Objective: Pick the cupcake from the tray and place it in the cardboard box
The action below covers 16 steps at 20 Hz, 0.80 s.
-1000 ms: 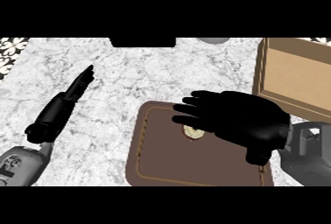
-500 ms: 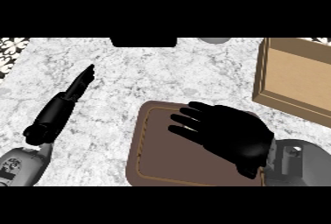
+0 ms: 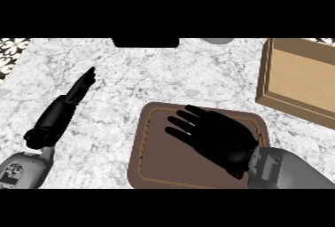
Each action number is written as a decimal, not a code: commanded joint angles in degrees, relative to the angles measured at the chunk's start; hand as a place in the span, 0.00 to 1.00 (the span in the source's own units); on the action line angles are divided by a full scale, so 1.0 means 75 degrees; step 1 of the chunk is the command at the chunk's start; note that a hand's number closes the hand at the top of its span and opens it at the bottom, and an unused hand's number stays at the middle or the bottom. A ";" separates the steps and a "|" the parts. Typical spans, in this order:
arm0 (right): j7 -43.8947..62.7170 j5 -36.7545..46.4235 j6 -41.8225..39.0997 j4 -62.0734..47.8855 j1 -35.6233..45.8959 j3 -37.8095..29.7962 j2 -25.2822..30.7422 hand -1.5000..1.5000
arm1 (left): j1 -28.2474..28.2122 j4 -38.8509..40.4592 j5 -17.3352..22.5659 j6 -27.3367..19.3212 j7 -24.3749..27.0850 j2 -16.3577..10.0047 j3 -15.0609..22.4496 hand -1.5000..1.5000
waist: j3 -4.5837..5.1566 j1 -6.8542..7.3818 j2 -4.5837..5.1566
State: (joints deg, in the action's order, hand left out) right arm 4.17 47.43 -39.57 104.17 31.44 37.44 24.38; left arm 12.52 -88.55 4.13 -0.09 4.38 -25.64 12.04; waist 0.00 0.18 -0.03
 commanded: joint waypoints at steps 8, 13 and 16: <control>-0.1142 0.1539 0.0723 -0.1038 -0.0441 -0.0124 -0.0063 0.00 | -0.0154 -0.0215 -0.0156 0.0782 -0.0203 0.0121 -0.0623 0.50 | -0.0002 -0.0004 0.0002; -0.1561 0.1725 0.0340 -0.1486 -0.0188 -0.0411 -0.0710 0.00 | 0.0109 -0.0174 -0.0425 0.0911 -0.0429 0.0470 -0.0747 0.50 | -0.0001 -0.0013 0.0004; -0.1715 0.2143 0.0593 -0.2243 -0.0051 -0.0370 -0.1078 0.00 | 0.0108 0.0230 -0.0790 0.0783 0.0031 0.0689 -0.0830 0.50 | 0.0000 -0.0006 0.0010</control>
State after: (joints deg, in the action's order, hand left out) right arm -6.48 60.41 -36.48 91.28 31.06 34.53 18.10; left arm 11.83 -89.16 0.45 5.60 3.75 -22.08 6.41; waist 0.00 0.21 0.01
